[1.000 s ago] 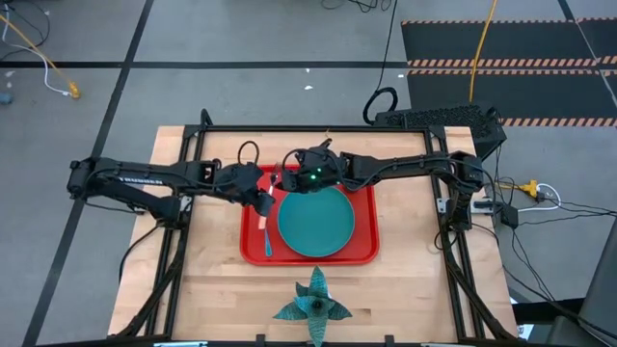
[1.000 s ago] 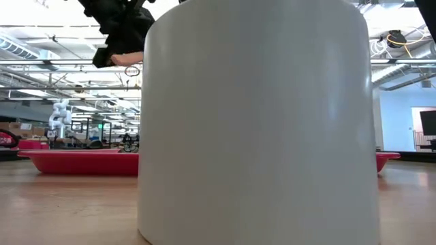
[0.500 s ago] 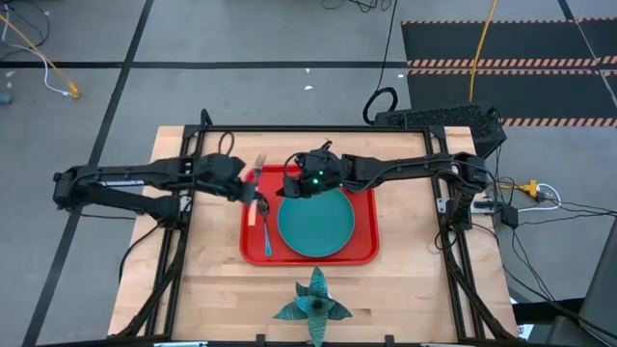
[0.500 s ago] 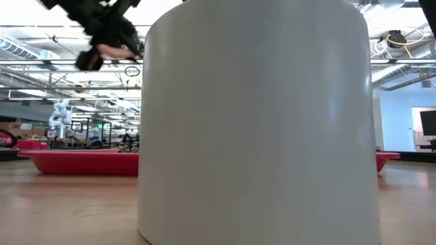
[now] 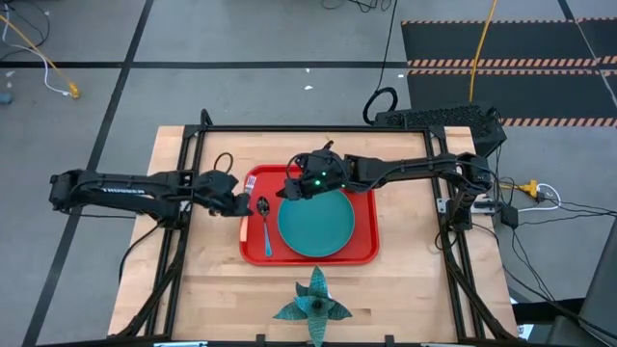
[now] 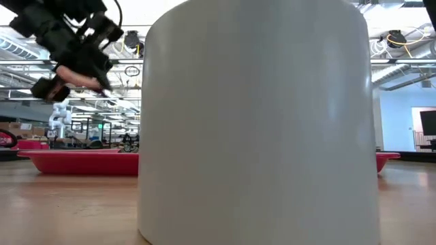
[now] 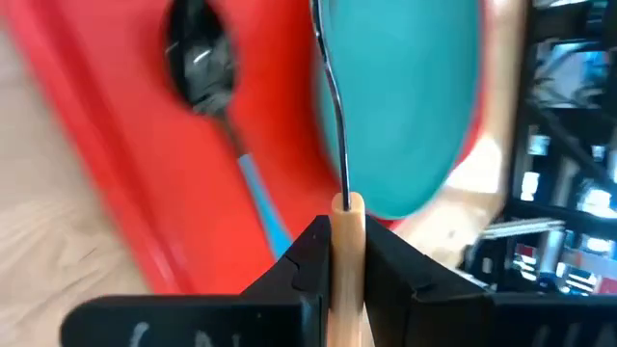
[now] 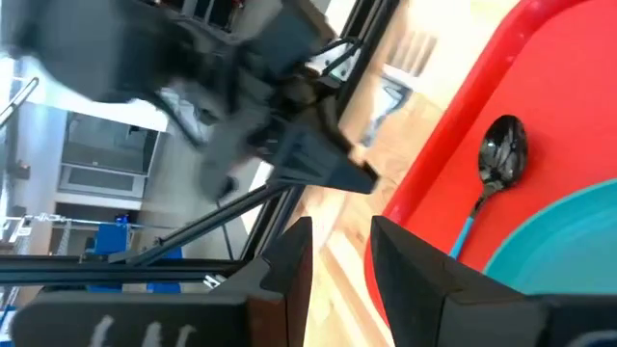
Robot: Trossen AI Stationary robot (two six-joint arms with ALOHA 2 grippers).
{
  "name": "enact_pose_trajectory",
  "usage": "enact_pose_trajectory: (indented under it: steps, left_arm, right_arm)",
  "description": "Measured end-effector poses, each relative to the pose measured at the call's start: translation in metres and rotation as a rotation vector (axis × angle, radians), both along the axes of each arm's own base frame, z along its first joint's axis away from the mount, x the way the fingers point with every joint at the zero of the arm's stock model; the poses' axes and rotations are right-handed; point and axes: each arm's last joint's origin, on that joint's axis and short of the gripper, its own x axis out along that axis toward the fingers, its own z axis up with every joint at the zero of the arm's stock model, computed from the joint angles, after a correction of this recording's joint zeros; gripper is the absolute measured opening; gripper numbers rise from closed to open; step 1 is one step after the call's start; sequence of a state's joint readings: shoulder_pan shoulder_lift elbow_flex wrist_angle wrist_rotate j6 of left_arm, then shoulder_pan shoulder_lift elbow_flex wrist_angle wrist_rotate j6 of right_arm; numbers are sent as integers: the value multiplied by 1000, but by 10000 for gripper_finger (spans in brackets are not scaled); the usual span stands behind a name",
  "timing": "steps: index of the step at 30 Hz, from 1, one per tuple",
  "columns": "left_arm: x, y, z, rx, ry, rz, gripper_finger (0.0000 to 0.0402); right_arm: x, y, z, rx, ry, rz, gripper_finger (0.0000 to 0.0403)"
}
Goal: Pick and place plate/cup/fork/spoon on tray
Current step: Put the yellow fork on the orange tray between the green plate and the green spoon
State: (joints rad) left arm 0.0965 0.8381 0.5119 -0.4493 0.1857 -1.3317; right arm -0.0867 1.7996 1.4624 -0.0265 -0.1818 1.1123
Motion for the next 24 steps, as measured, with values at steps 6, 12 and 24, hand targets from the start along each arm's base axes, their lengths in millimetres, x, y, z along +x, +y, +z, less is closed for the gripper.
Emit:
enact_pose_trajectory:
  steps: [6,12,24]
  left_arm:
    - [-4,-3,-22,-80,96,16,45]
    - [-4,-3,-24,-117,101,38,48]
    - [-4,-4,-23,-160,103,48,126]
  right_arm:
    - [0,3,0,0,0,6,100]
    - [1,7,0,0,1,14,100]
    - [2,13,1,-1,-22,29,100]
